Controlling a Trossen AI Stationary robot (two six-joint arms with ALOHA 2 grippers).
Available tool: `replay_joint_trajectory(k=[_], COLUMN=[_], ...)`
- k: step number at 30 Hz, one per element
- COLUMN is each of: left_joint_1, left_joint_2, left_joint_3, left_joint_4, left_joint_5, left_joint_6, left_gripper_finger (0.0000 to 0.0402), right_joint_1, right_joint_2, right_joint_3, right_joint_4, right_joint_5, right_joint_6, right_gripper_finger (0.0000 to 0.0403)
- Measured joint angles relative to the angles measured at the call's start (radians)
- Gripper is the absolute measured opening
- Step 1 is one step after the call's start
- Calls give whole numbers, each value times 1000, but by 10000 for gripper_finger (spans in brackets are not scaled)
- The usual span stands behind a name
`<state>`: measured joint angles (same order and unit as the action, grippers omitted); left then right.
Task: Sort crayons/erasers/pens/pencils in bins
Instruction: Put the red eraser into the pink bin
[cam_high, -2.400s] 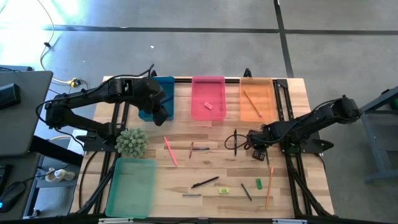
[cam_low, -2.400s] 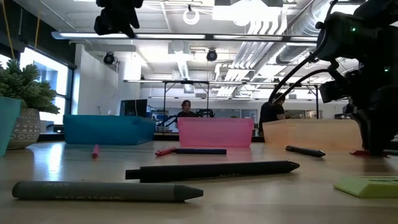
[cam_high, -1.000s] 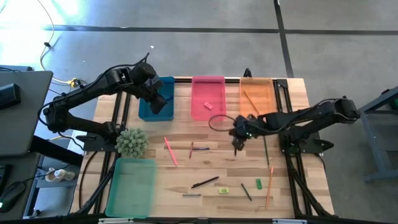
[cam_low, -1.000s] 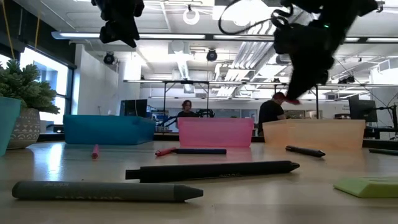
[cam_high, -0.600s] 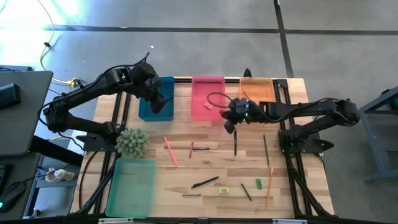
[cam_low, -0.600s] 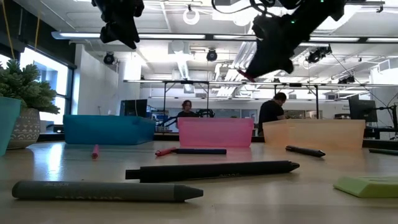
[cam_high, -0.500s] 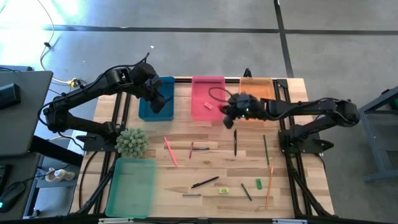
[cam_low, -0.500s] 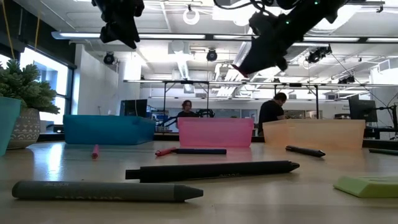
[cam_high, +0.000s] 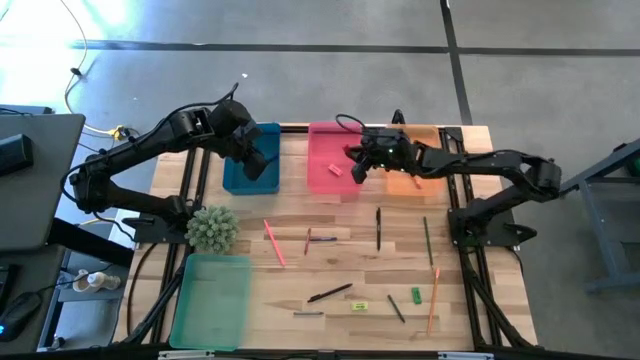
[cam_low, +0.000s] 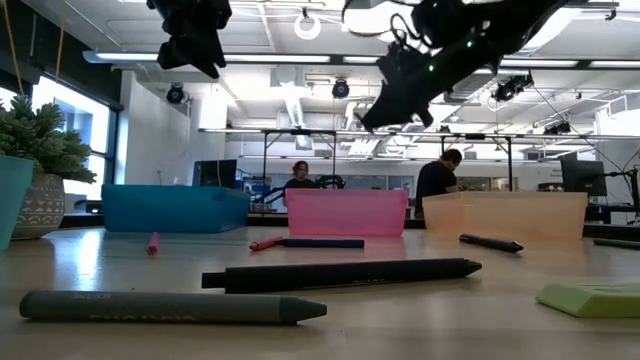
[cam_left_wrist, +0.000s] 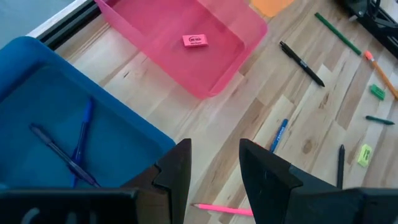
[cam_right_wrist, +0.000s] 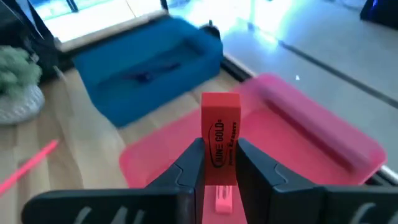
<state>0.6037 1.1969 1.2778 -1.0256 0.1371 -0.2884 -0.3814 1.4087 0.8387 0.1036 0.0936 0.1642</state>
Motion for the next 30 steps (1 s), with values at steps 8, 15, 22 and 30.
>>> replay_joint_trajectory(k=[8,15,22,30], left_joint_1=[0,0,-3,-2], left_joint_2=[0,1,1,1], left_joint_3=[0,0,0,0], left_joint_4=[0,0,-2,-2], left_joint_5=[-17,-4,1,1], left_joint_6=[-6,-24,-41,-41], left_gripper_finger=[122,122,122,122], right_joint_1=[8,1,0,2], right_joint_2=[108,190,226,226], right_joint_3=[0,0,0,-1], right_joint_4=[-13,-10,-6,-7], right_joint_5=[-98,-183,-235,-235], right_joint_6=[-50,-1,93,116], right_gripper_finger=[57,57,57,80])
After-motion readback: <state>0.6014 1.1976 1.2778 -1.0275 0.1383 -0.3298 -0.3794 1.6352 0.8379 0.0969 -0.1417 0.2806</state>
